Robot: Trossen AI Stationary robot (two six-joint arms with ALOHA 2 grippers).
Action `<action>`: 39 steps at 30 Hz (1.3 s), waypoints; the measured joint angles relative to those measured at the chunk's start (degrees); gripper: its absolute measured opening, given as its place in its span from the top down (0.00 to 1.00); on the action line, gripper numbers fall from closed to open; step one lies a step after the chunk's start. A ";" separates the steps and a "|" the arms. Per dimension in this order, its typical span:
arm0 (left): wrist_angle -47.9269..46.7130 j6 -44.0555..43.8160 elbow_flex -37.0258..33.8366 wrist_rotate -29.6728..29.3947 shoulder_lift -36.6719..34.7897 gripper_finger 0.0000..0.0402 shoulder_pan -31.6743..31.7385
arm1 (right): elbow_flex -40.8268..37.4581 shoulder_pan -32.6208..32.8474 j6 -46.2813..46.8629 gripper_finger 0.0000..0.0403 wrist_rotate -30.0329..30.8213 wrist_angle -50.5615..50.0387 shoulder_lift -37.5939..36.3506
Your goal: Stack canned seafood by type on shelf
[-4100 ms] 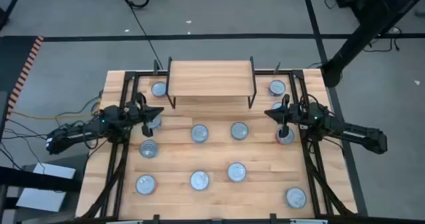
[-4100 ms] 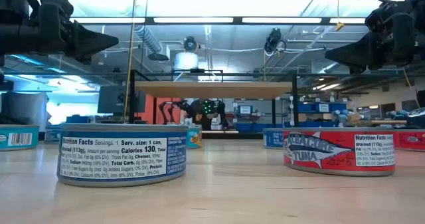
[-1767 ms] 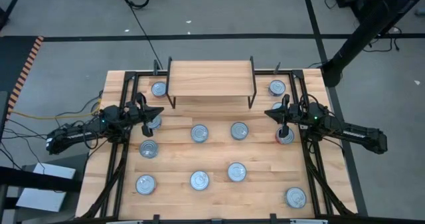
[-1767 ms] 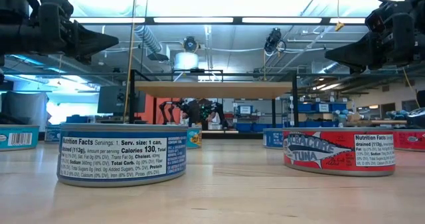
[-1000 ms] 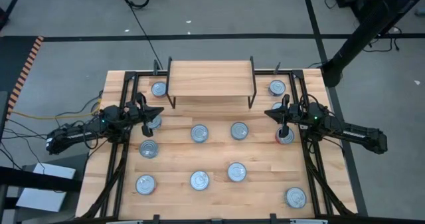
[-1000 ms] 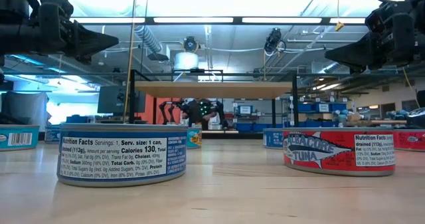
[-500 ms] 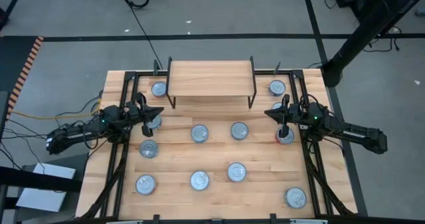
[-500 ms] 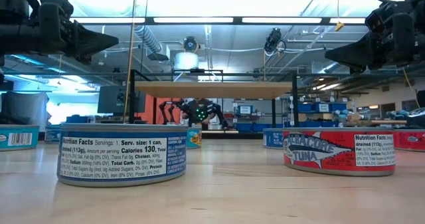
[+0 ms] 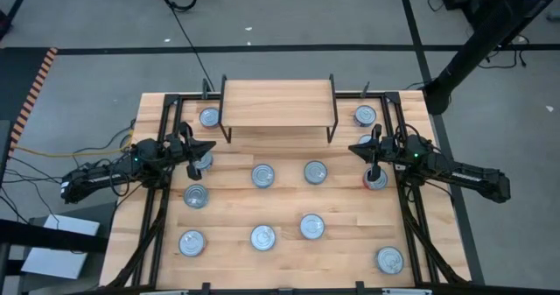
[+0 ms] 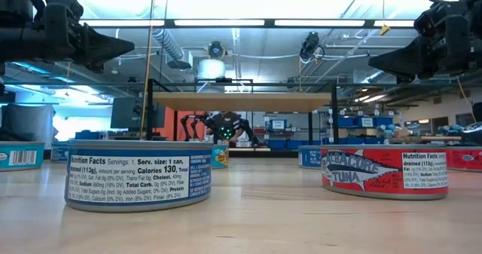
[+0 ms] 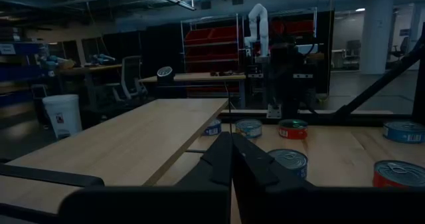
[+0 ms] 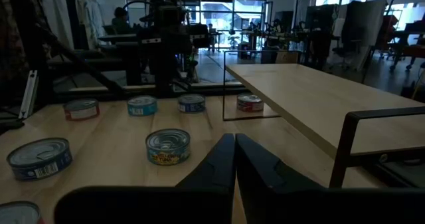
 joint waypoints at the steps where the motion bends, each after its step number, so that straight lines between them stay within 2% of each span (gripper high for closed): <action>1: 0.00 -0.02 0.00 0.00 0.00 0.98 0.02 | 0.00 -0.02 0.02 0.94 0.00 0.02 0.00; 6: 0.24 0.00 -0.02 -0.02 0.00 0.98 0.02 | 0.00 -0.01 0.02 0.94 0.00 0.02 0.00; 17: 7.48 0.00 -0.02 -0.04 0.00 0.98 0.00 | 0.00 0.00 0.02 0.94 0.00 0.00 0.00; 26: 8.09 -0.02 -0.02 0.22 0.02 0.98 0.00 | 0.00 0.00 0.02 0.94 0.00 0.00 0.00; 35: 11.74 -2.10 0.30 8.60 5.34 0.99 -0.13 | 0.00 0.00 0.02 0.94 0.00 0.00 0.00; 39: 13.40 -2.22 0.42 9.25 8.97 0.97 -0.15 | 0.00 0.00 0.02 0.94 0.00 0.02 0.00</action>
